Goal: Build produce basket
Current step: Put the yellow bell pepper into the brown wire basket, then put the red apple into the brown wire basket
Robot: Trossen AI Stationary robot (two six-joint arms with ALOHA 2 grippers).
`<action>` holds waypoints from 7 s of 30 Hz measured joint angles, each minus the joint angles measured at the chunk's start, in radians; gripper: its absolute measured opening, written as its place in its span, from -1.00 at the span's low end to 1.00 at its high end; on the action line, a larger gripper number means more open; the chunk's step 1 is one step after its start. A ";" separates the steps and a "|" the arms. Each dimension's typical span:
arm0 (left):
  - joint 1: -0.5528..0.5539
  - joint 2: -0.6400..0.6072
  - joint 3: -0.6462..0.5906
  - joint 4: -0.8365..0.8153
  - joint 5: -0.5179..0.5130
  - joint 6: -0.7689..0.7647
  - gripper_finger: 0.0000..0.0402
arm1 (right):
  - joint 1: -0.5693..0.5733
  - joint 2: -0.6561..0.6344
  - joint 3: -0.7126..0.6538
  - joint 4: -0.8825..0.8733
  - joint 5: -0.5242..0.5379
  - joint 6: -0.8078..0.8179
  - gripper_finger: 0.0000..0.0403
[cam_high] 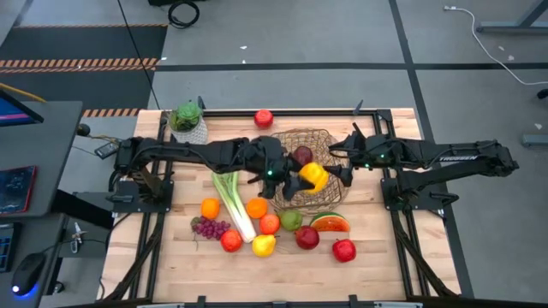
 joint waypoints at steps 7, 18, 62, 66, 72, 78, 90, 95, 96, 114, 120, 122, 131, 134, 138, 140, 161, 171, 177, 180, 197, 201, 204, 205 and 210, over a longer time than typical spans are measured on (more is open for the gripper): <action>-0.041 0.016 -0.002 -0.031 -0.007 0.049 0.64 | -0.001 0.000 0.000 -0.011 0.027 0.028 0.98; -0.073 0.023 0.000 0.021 -0.014 -0.045 0.64 | 0.020 0.000 0.000 -0.021 0.027 0.044 0.98; 0.347 0.023 0.000 -0.189 -0.097 -3.618 0.64 | -0.221 -0.036 0.000 0.107 -0.062 -0.150 0.98; 0.340 0.023 0.000 -0.187 -0.100 -3.428 0.64 | -0.220 -0.036 0.000 0.106 -0.064 -0.150 0.98; 0.292 0.023 0.000 -0.212 -0.104 -2.908 0.64 | -0.221 -0.036 0.000 0.106 -0.065 -0.144 0.98; 0.220 0.023 0.000 -0.211 -0.096 -2.626 0.64 | -0.220 -0.036 0.000 0.113 -0.065 -0.143 0.98; 0.145 0.022 0.000 -0.163 -0.136 -2.535 0.64 | -0.220 -0.036 0.000 0.113 -0.085 -0.142 0.98; 0.127 0.045 0.002 -0.173 -0.138 -2.533 0.64 | -0.220 -0.036 0.000 0.125 -0.085 -0.148 0.98; 0.125 0.055 0.001 -0.179 -0.137 -2.542 0.64 | -0.220 -0.035 0.000 0.134 -0.086 -0.148 0.98; 0.162 0.343 0.194 -0.321 0.050 -2.560 0.64 | -0.222 -0.036 0.000 0.149 -0.092 -0.165 0.98; 0.146 0.377 0.195 -0.313 0.029 -2.510 0.64 | -0.222 -0.037 0.000 0.150 -0.091 -0.166 0.98; 0.143 0.392 0.195 -0.282 0.027 -2.496 0.65 | -0.222 -0.037 0.001 0.148 -0.091 -0.166 0.98; 0.111 0.425 0.197 -0.252 0.023 -2.456 0.87 | -0.221 -0.037 0.001 0.156 -0.092 -0.165 0.98; 0.110 0.432 0.196 -0.263 0.022 -2.455 0.96 | -0.221 -0.036 0.000 0.146 -0.095 -0.165 0.98; 0.109 0.428 0.197 -0.268 0.021 -2.454 0.98 | -0.222 -0.037 0.000 0.150 -0.104 -0.165 0.98; 0.111 0.414 0.195 -0.289 0.021 -2.448 0.98 | -0.221 -0.037 0.000 0.150 -0.107 -0.165 0.98; 0.184 0.002 0.049 -0.374 -0.207 -2.244 0.97 | -0.222 -0.037 0.001 0.142 -0.107 -0.184 0.98; 0.376 -0.033 -0.068 -0.358 -0.208 -2.344 0.97 | -0.221 -0.037 0.001 0.149 -0.107 -0.167 0.98; 0.455 -0.032 -0.102 -0.374 -0.178 -2.366 0.97 | -0.220 -0.037 0.001 0.149 -0.111 -0.161 0.98; 0.490 -0.032 -0.125 -0.357 -0.180 -2.336 0.97 | -0.220 -0.037 0.001 0.150 -0.111 -0.161 0.98; 0.645 -0.021 -0.319 -0.143 -0.177 -2.150 0.92 | -0.220 -0.037 0.001 0.155 -0.115 -0.160 0.98; 0.657 0.002 -0.341 -0.099 -0.173 -2.122 0.80 | -0.220 -0.037 0.001 0.157 -0.115 -0.160 0.98; 0.657 0.023 -0.341 -0.054 -0.166 -2.114 0.68 | -0.220 -0.036 0.001 0.160 -0.115 -0.160 0.98; 0.657 0.034 -0.340 -0.033 -0.162 -2.119 0.64 | -0.220 -0.036 0.001 0.162 -0.115 -0.160 0.98; 0.656 0.088 -0.340 0.063 -0.157 -2.120 0.47 | -0.220 -0.033 0.001 0.164 -0.115 -0.160 0.98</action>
